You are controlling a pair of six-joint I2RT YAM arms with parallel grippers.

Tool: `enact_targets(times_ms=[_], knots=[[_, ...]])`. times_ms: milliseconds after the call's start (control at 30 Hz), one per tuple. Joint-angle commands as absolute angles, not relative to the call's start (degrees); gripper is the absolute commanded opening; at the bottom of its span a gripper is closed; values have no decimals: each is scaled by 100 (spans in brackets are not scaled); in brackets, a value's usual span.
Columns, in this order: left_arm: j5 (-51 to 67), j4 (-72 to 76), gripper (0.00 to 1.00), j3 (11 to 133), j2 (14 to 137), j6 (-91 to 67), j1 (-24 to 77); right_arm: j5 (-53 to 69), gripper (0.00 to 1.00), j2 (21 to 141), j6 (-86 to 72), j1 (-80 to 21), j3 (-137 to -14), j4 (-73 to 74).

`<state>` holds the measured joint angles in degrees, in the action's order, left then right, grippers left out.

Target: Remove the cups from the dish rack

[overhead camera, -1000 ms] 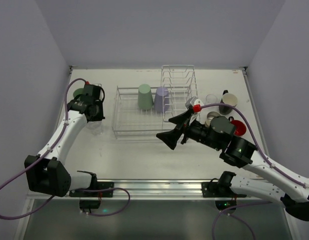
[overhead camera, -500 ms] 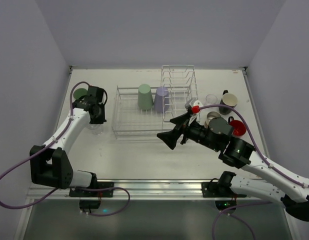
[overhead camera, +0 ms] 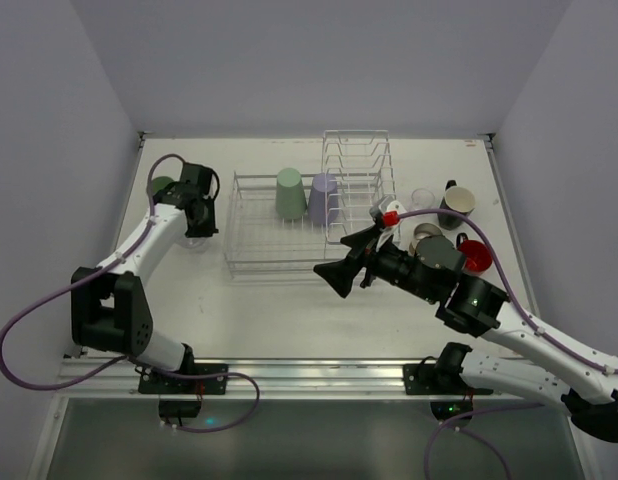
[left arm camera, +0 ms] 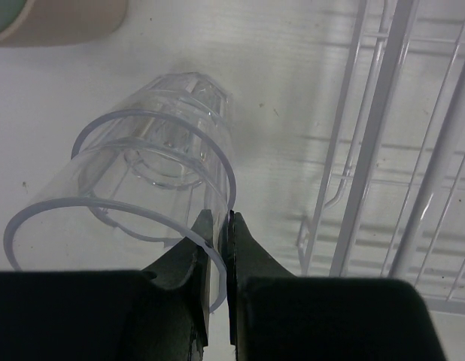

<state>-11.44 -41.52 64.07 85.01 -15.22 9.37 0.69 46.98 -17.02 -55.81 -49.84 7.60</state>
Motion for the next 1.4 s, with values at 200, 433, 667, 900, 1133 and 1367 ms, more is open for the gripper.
enact_targets(times_ms=[200, 433, 667, 900, 1133, 1367], knots=[[-949, -3814, 2, 7198, 9342, -1468, 888, -114, 99, 4755, -1626, -5581, -4904, 475], [-949, -3788, 57, 7269, 8914, -1529, 905, -79, 99, 4808, -1617, -5581, -4904, 448], [-826, -3779, 76, 7374, 8105, -1634, 1081, -70, 99, 4843, -1635, -5581, -4869, 396], [-344, -3692, 76, 7567, 7393, -1766, 1274, -79, 99, 4843, -1626, -5581, -4869, 369], [35, -3006, 73, 7593, 7180, -2004, 2536, -202, 99, 4641, -1661, -5581, -4685, 106], [-659, -2208, 86, 8024, 8164, -1820, 3138, -395, 99, 4316, -1687, -5581, -4422, -202]])
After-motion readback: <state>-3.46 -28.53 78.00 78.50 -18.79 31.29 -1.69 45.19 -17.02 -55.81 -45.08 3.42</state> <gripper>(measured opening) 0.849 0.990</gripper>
